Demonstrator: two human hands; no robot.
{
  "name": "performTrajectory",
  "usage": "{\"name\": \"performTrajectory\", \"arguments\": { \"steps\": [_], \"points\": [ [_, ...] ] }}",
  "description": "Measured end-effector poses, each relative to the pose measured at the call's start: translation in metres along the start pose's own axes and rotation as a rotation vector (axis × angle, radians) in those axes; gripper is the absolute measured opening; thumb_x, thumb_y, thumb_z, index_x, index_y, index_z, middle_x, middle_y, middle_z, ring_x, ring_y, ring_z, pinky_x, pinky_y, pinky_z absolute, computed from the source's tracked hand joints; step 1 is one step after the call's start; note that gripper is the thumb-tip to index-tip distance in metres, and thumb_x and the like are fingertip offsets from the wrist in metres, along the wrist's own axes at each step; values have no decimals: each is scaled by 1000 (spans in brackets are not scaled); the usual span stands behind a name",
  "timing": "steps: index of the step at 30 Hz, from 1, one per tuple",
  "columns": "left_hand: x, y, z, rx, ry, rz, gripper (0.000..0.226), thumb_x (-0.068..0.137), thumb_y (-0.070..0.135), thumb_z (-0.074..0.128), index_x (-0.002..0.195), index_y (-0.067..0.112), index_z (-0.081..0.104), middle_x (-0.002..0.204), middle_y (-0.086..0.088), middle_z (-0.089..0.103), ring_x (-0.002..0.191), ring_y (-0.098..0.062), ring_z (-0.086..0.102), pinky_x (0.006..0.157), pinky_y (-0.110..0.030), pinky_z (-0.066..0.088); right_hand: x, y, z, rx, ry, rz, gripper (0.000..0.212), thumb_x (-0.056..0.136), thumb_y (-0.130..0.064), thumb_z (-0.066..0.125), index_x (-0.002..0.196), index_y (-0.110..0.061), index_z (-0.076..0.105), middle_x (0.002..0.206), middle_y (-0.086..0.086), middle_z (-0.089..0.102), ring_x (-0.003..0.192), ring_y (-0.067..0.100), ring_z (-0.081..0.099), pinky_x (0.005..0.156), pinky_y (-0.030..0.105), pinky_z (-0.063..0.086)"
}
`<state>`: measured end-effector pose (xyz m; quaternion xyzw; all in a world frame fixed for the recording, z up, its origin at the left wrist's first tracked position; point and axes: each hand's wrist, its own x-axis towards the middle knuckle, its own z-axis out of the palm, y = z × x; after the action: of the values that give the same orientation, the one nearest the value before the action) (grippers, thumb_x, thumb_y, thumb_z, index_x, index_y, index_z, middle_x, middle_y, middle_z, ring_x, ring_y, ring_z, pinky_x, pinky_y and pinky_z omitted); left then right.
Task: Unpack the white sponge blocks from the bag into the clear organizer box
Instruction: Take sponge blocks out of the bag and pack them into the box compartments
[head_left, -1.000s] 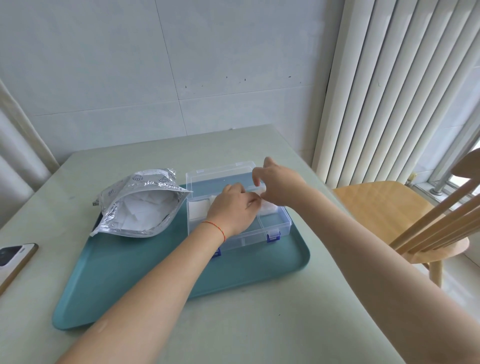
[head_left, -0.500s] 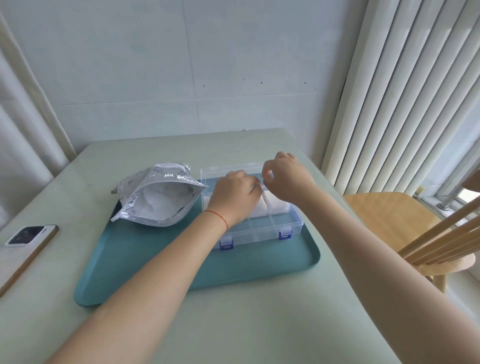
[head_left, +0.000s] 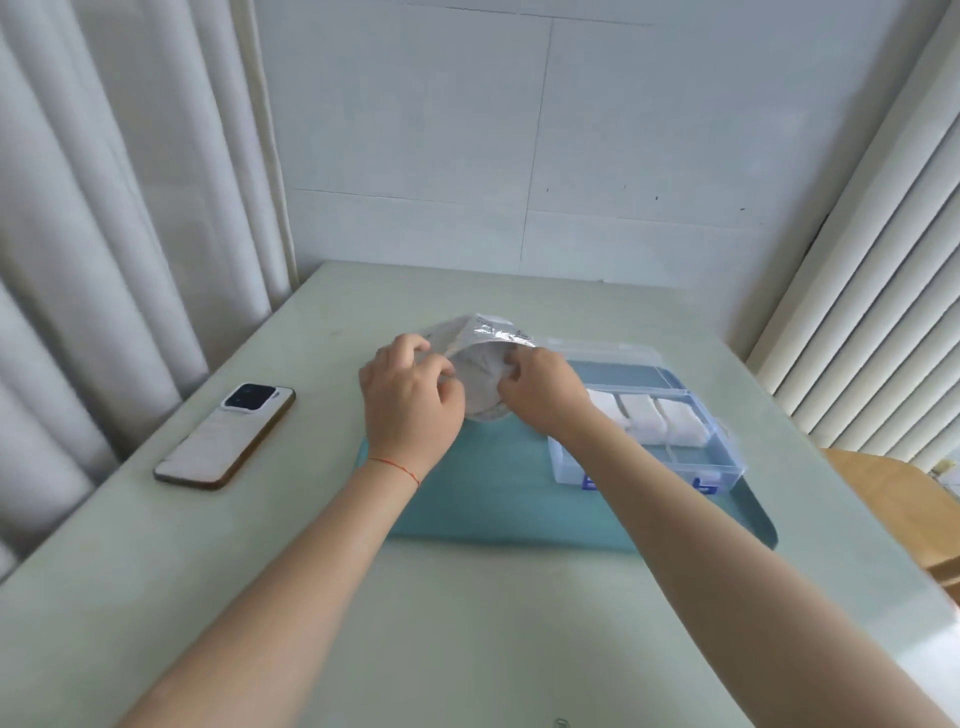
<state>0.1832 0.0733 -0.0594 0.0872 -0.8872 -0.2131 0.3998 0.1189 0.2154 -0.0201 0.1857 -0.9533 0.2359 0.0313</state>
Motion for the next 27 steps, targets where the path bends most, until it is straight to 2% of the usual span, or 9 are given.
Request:
{"name": "performTrajectory", "arguments": {
  "steps": [2, 5, 7, 9, 13, 18, 22, 25, 27],
  "points": [
    [0, -8, -5, -51, -71, -53, 34, 72, 18, 47, 89, 12, 76, 101, -6, 65, 92, -32, 62, 85, -41, 42, 2, -6, 4, 4, 26, 24, 43, 86, -11, 47, 128, -11, 57, 119, 6, 63, 103, 30, 59, 72, 30, 46],
    [1, -11, -9, -160, -115, -72, 42, 74, 17, 47, 105, 8, 75, 110, -7, 67, 102, -28, 62, 90, -42, 48, 5, -16, 14, -28, 34, 2, 41, 88, -15, 51, 128, -13, 55, 122, 7, 62, 108, 29, 58, 78, 33, 49],
    [3, -10, -11, -225, -125, -95, 45, 76, 18, 46, 110, 7, 74, 115, -6, 66, 108, -24, 59, 94, -37, 47, 6, -26, 24, -132, 36, -58, 40, 91, -28, 57, 129, -15, 51, 123, 6, 59, 109, 28, 58, 79, 34, 48],
    [5, -8, -12, -282, -130, -119, 46, 77, 18, 45, 112, 9, 73, 117, -3, 65, 111, -19, 55, 94, -27, 43, 8, -35, 34, -256, 54, -114, 46, 91, -38, 59, 128, -16, 47, 118, 5, 56, 101, 29, 61, 76, 35, 47],
    [9, -11, -11, -326, -135, -143, 38, 82, 8, 52, 114, 13, 72, 116, 3, 63, 109, -14, 54, 87, -20, 40, 20, -40, 47, -442, 89, -118, 42, 91, -26, 58, 129, -14, 44, 118, 5, 55, 89, 28, 66, 65, 33, 40],
    [12, -15, -10, -353, -142, -147, 38, 83, 5, 53, 116, 13, 71, 118, 3, 62, 111, -14, 54, 92, -21, 41, 25, -34, 45, -507, 155, -170, 35, 90, -7, 52, 124, -15, 54, 119, 6, 56, 90, 28, 63, 64, 30, 34],
    [13, -16, -8, -348, -168, -148, 43, 82, 1, 49, 119, 11, 69, 121, 0, 61, 116, -17, 53, 97, -25, 42, 19, -25, 36, -291, 210, -194, 24, 94, -14, 46, 111, -17, 64, 109, 3, 61, 90, 32, 60, 62, 30, 39],
    [13, -16, -4, -324, -185, -154, 43, 84, 0, 48, 121, 9, 68, 124, -2, 60, 118, -20, 52, 96, -30, 43, 6, -14, 24, -39, 213, -119, 12, 90, -19, 53, 92, -11, 62, 83, 2, 59, 73, 25, 50, 55, 29, 34],
    [12, -14, -1, -306, -198, -172, 40, 86, 1, 49, 121, 9, 67, 124, -5, 58, 119, -22, 50, 96, -29, 41, -2, -7, 15, 196, 176, -40, 9, 86, -17, 56, 85, -10, 62, 77, 6, 61, 66, 20, 46, 52, 27, 34]
  ]
}}
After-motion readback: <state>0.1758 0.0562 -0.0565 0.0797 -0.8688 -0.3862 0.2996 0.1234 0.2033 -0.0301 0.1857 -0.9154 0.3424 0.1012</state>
